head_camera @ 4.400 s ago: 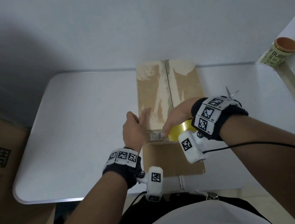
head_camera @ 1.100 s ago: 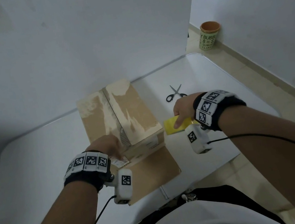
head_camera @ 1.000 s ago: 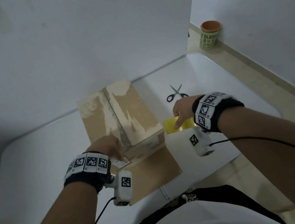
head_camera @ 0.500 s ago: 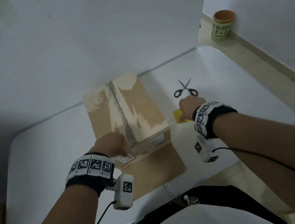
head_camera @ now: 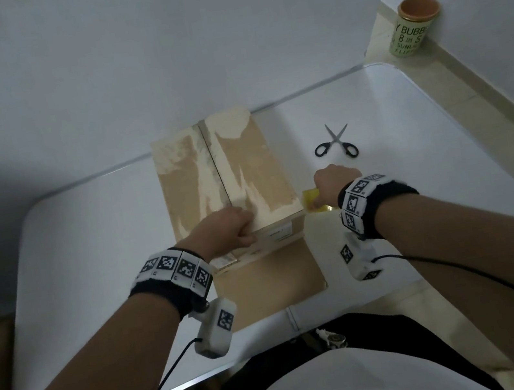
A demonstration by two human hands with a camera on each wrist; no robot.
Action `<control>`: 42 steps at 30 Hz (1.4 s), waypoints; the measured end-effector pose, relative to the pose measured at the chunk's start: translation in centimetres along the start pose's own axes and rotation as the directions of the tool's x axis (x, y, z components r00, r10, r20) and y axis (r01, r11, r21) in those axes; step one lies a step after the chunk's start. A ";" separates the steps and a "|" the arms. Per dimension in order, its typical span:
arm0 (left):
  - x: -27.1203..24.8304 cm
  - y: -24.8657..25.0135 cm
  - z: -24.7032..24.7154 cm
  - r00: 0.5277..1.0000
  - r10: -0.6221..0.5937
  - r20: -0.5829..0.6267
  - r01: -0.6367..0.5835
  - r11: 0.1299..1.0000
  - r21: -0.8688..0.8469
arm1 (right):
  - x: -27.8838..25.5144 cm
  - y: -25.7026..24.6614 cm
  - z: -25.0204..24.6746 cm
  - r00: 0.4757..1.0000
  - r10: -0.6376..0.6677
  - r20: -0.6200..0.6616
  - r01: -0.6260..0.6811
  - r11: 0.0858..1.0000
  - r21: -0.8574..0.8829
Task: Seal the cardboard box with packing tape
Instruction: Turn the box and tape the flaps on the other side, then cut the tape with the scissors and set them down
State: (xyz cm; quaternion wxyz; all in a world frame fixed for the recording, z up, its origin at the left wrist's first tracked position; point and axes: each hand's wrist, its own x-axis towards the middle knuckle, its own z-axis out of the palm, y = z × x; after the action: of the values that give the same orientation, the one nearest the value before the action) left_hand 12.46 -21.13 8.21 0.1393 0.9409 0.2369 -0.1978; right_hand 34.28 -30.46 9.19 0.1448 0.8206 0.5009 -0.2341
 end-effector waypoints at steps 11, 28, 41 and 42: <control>3.6 4.9 -3.3 0.991 0.114 -0.072 -0.105 0.986 0.126 | 0.9 2.6 0.4 0.998 -0.023 0.052 0.015 0.988 0.154; 10.2 8.5 -5.8 0.971 0.146 0.191 -0.161 0.985 0.065 | 1.1 5.8 -0.7 0.978 -0.206 0.040 0.197 0.968 0.157; 16.0 10.6 -7.6 0.781 0.000 0.625 0.007 1.000 -0.009 | 3.9 8.9 -1.1 0.931 -0.281 0.232 0.174 0.902 0.395; 16.5 10.6 -7.8 0.773 0.007 0.635 0.014 0.999 -0.029 | 4.6 9.8 -1.4 0.942 -0.265 0.206 0.134 0.860 0.493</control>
State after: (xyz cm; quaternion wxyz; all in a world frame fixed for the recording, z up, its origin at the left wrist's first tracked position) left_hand 33.55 -20.94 9.63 0.2258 0.8163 0.1810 -0.5000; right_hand 45.16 -30.79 7.94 -0.0185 0.7348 0.4877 -0.4710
